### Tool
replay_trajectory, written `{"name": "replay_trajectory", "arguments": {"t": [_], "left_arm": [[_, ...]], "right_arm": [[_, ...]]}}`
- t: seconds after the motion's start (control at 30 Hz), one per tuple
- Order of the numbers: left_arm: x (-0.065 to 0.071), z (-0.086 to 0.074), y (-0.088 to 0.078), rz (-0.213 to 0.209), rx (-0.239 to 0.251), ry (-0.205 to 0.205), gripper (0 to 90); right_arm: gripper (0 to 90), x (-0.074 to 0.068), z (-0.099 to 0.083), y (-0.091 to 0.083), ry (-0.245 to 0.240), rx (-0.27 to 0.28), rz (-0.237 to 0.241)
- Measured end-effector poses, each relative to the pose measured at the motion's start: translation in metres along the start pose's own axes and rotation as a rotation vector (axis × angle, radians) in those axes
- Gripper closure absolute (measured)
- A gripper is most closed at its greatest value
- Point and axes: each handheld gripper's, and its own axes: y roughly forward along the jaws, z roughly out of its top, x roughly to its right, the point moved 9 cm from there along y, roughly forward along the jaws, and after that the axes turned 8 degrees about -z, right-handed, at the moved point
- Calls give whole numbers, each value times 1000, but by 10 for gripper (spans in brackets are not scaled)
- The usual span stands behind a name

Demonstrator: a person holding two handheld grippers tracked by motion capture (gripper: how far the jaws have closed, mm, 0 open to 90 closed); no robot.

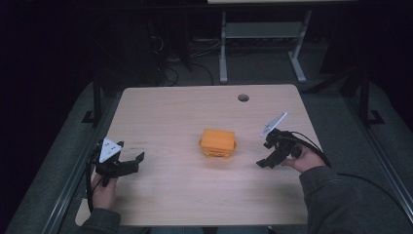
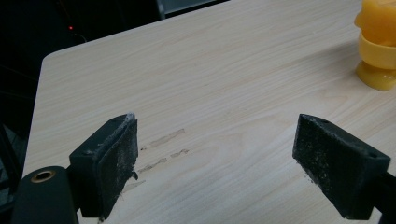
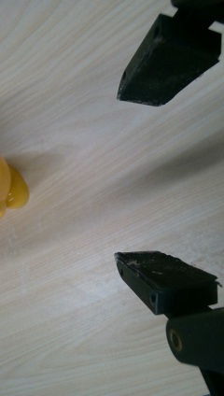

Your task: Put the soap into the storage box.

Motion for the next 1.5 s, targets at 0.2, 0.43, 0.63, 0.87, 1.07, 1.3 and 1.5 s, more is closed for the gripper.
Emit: {"name": "replay_trajectory", "arguments": {"t": [0.2,0.43,0.63,0.87,1.07,1.3,1.5], "left_arm": [[0,0,0,1,-2,4,134],[1,0,0,-3,0,6,134],[1,0,0,-2,3,3,134],[1,0,0,-4,4,2,134],[2,1,0,-5,1,12,134],[4,1,0,-9,4,18,134],[5,1,1,-13,1,26,134]], "right_arm": [[175,0,-9,-2,13,4,-5],[175,-1,-22,-2,35,6,-8],[175,-2,-33,0,50,11,-12],[175,-3,-43,-2,73,24,-15],[175,-4,-54,-3,91,43,-21],[175,-5,-72,-2,123,53,-24],[174,-8,-85,-3,140,68,-28]]}}
